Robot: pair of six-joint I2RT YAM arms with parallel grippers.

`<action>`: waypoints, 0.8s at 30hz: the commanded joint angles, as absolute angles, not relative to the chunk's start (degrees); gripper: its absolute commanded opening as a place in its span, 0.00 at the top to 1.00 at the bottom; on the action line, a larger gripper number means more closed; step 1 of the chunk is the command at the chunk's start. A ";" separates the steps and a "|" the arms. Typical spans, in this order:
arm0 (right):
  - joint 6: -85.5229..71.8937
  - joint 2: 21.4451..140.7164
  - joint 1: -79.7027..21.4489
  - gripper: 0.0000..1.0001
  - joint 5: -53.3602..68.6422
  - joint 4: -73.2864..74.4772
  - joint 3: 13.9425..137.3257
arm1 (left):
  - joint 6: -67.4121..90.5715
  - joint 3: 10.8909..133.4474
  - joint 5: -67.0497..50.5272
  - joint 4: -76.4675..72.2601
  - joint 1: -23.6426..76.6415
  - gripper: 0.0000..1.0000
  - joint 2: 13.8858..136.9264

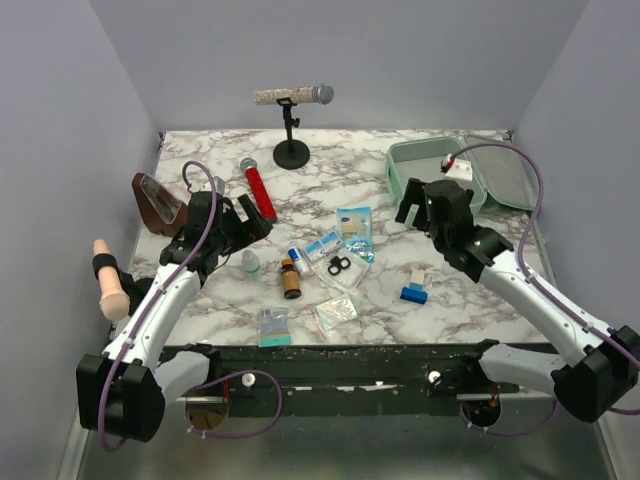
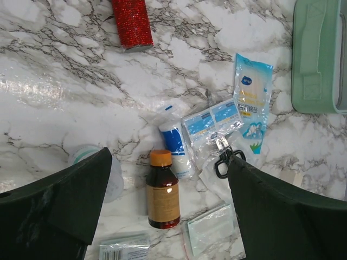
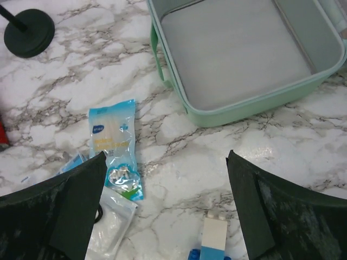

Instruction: Organize the medicine kit

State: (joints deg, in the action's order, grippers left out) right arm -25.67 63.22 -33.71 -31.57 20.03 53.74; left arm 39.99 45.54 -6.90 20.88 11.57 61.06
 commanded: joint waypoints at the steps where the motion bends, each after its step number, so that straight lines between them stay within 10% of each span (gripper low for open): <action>1: -29.96 70.20 -26.22 0.00 -24.28 22.93 60.54 | 38.85 44.48 -7.56 19.78 11.42 0.01 58.71; 7: -29.71 84.88 -18.11 0.04 -17.58 22.59 70.12 | 38.32 42.63 -5.11 19.16 12.74 0.01 56.34; 15: -30.76 101.76 -13.28 0.44 -16.96 24.69 80.67 | 36.39 43.59 2.71 24.69 15.29 0.05 53.71; 24: -31.28 106.53 -11.69 0.59 -14.86 28.22 79.12 | 36.39 43.60 6.33 27.16 15.55 0.08 50.71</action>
